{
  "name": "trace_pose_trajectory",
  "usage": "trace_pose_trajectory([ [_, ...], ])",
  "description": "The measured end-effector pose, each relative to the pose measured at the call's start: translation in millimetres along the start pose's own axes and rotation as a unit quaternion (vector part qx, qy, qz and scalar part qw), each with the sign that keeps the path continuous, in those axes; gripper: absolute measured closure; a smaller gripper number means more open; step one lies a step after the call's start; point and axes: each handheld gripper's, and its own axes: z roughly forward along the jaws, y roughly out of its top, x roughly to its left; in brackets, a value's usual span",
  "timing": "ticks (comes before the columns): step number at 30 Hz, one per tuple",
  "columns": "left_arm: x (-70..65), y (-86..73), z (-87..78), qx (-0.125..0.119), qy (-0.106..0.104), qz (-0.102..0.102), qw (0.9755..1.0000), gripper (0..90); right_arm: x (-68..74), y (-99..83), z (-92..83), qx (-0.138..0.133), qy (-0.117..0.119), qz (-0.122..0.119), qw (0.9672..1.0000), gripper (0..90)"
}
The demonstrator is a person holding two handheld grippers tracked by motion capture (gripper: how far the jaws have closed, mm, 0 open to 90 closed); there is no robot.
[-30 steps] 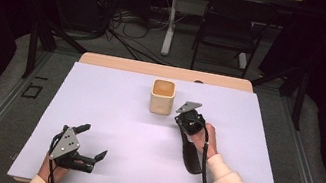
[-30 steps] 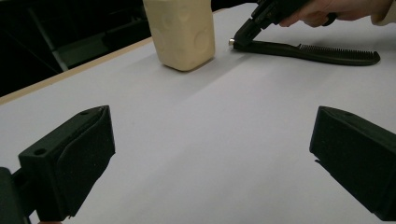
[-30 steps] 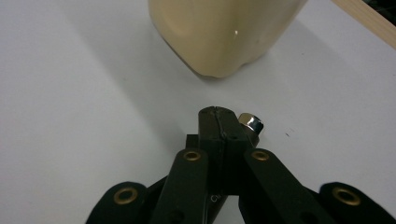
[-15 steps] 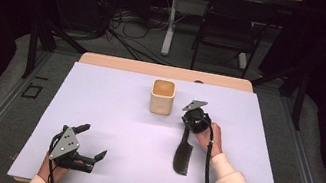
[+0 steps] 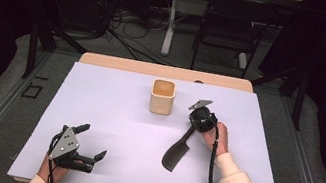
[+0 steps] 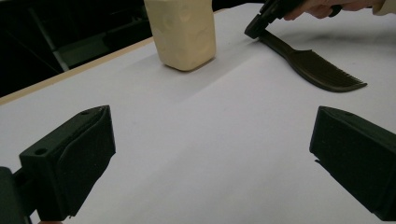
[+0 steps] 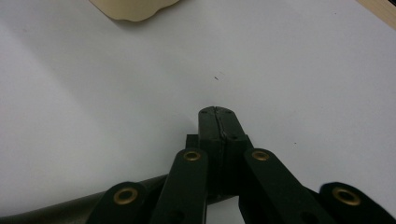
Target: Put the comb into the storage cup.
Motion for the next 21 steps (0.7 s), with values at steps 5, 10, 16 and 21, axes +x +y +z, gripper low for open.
trace_pose_trajectory([
  [5,-0.1,0.1,-0.3,0.0,0.0,0.001,1.0,0.2,-5.5,-1.6,-3.3,0.01,-0.015,-0.006,0.9998,90.0],
  [10,0.0,0.2,-0.5,0.001,0.0,0.001,1.0,0.2,-12.4,-5.5,-6.5,0.03,-0.017,0.0,0.9994,90.0],
  [16,0.0,0.3,-0.9,0.0,0.001,0.001,1.0,0.2,-14.8,-9.2,-9.2,0.049,-0.016,0.013,0.9986,90.0],
  [21,0.0,0.3,-1.1,0.001,0.0,0.0,1.0,0.2,-16.5,-13.4,-12.4,0.058,-0.013,0.011,0.9982,90.0],
])
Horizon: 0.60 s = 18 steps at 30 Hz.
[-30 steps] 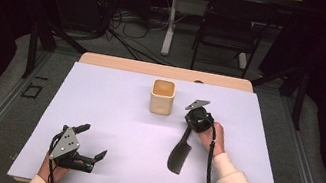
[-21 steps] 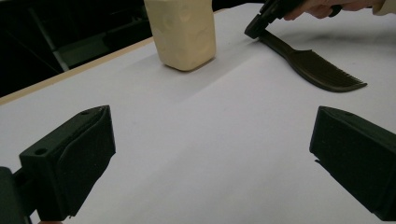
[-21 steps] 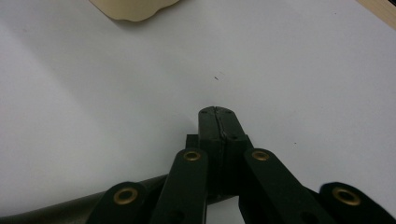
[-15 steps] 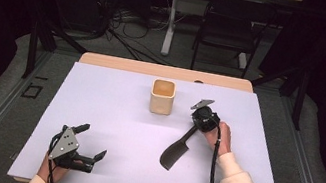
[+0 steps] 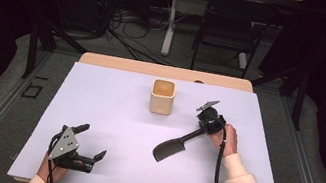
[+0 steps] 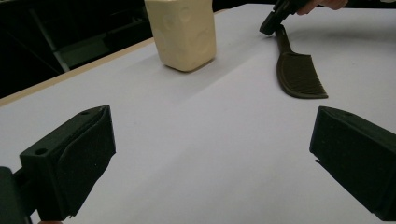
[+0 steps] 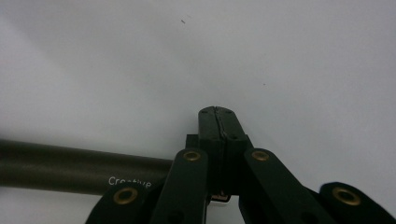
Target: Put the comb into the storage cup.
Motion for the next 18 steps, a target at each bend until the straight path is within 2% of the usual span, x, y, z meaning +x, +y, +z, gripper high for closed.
trace_pose_trajectory([
  [5,0.2,0.2,-0.2,-0.001,0.0,0.001,1.0,0.2,1.4,-5.0,-3.1,0.013,0.0,0.003,0.9999,90.0],
  [7,0.2,0.3,-0.1,-0.001,0.0,0.002,1.0,0.2,2.3,-7.0,-4.7,0.012,-0.001,0.012,0.9999,90.0],
  [8,0.0,0.3,0.0,0.0,-0.001,0.001,1.0,0.2,1.0,-7.6,-6.1,0.016,0.0,0.005,0.9999,90.0],
  [9,0.0,0.4,0.0,0.0,-0.001,0.002,1.0,0.2,1.3,-9.3,-6.8,0.009,0.001,0.009,0.9999,90.0],
  [13,0.2,0.2,0.1,-0.001,-0.002,0.0,1.0,0.2,2.6,-12.4,-10.7,0.026,0.005,0.01,0.9996,90.0],
  [18,0.4,0.5,-0.4,-0.001,-0.003,0.002,1.0,0.1,3.2,-16.1,-13.6,0.027,0.01,0.011,0.9995,90.0],
])
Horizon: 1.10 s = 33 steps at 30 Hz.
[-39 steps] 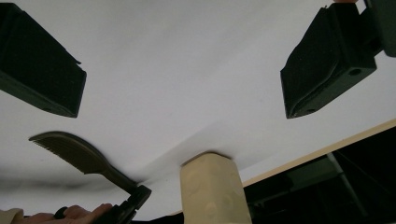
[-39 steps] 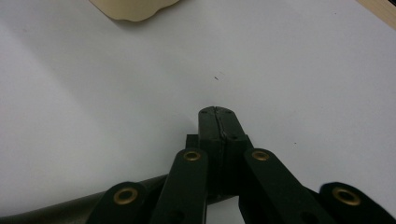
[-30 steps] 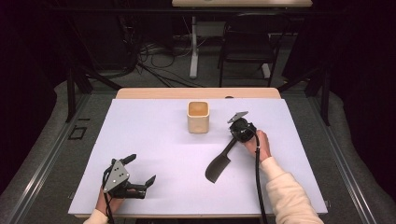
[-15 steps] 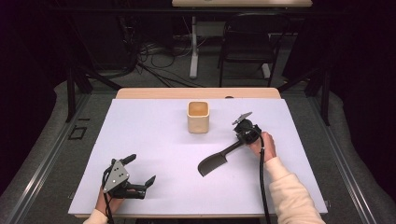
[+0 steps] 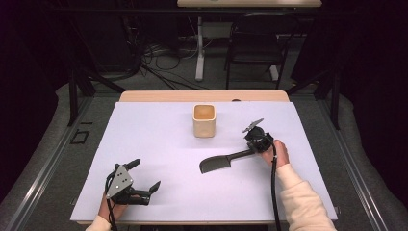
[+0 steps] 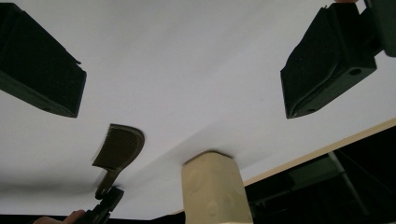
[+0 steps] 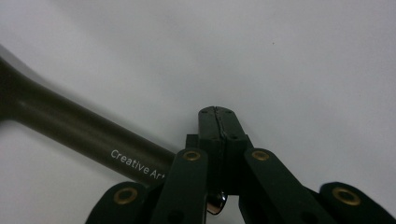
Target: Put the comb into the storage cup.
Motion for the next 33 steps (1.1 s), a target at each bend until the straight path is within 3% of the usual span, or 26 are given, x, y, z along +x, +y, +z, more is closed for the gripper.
trace_pose_trajectory([
  [6,-0.1,0.1,0.0,0.0,-0.001,0.0,1.0,0.1,1.1,-3.7,-3.1,0.015,0.006,0.007,0.9998,90.0],
  [8,-0.1,0.1,-0.1,0.0,-0.001,0.0,1.0,0.1,2.4,-6.0,-4.0,0.009,0.009,0.007,0.9999,90.0],
  [18,-0.1,0.1,0.5,0.0,-0.003,0.0,1.0,0.1,12.1,-15.2,-14.1,0.011,0.022,-0.014,0.9996,90.0],
  [25,-0.2,0.1,0.7,0.001,-0.004,0.0,1.0,0.1,15.2,-18.2,-18.8,0.018,0.024,-0.014,0.9995,90.0],
  [26,-0.2,0.1,0.8,0.001,-0.004,-0.001,1.0,0.1,16.3,-19.7,-17.3,0.006,0.026,-0.01,0.9996,90.0],
  [27,-0.3,0.0,0.9,0.002,-0.004,-0.001,1.0,0.1,16.8,-19.7,-19.2,0.019,0.025,-0.013,0.9994,90.0],
  [33,-0.7,0.0,1.1,0.002,-0.005,-0.002,1.0,0.1,20.7,-22.5,-24.4,0.019,0.034,-0.019,0.9991,90.0],
])
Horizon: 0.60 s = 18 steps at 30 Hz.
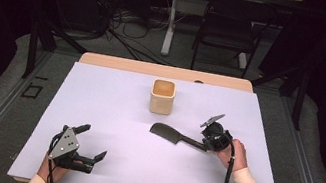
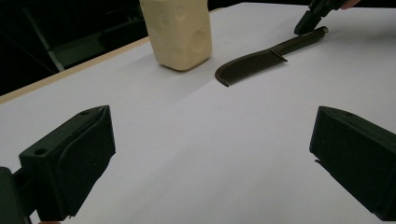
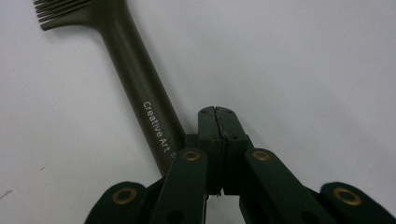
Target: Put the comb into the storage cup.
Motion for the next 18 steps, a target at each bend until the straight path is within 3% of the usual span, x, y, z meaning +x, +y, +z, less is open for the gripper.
trace_pose_trajectory([
  [11,-0.6,0.2,0.4,0.002,-0.001,0.004,1.0,0.1,5.6,-6.2,-4.5,0.006,0.014,-0.009,0.9998,86.5],
  [12,-0.5,0.1,0.4,0.002,-0.001,0.004,1.0,0.1,4.7,-5.7,-6.0,0.013,0.014,-0.012,0.9998,84.5],
  [13,-0.3,0.1,0.5,0.003,-0.001,0.004,1.0,0.1,3.2,-6.2,-7.4,0.005,0.01,-0.009,0.9999,75.9],
  [14,-0.3,0.1,0.5,0.003,-0.001,0.004,1.0,0.1,3.2,-6.2,-7.4,0.005,0.01,-0.009,0.9999,75.9],
  [15,-0.3,0.0,0.5,0.003,-0.001,0.004,1.0,0.1,0.6,-6.3,-9.8,0.001,0.012,-0.005,0.9999,63.9],
  [17,-0.3,0.0,0.6,0.004,-0.002,0.005,1.0,0.2,-1.2,-7.2,-13.2,-0.005,0.021,-0.013,0.9997,54.0],
  [18,-0.3,0.0,0.6,0.004,-0.002,0.005,1.0,0.2,-1.2,-7.2,-13.2,-0.005,0.021,-0.013,0.9997,54.0],
])
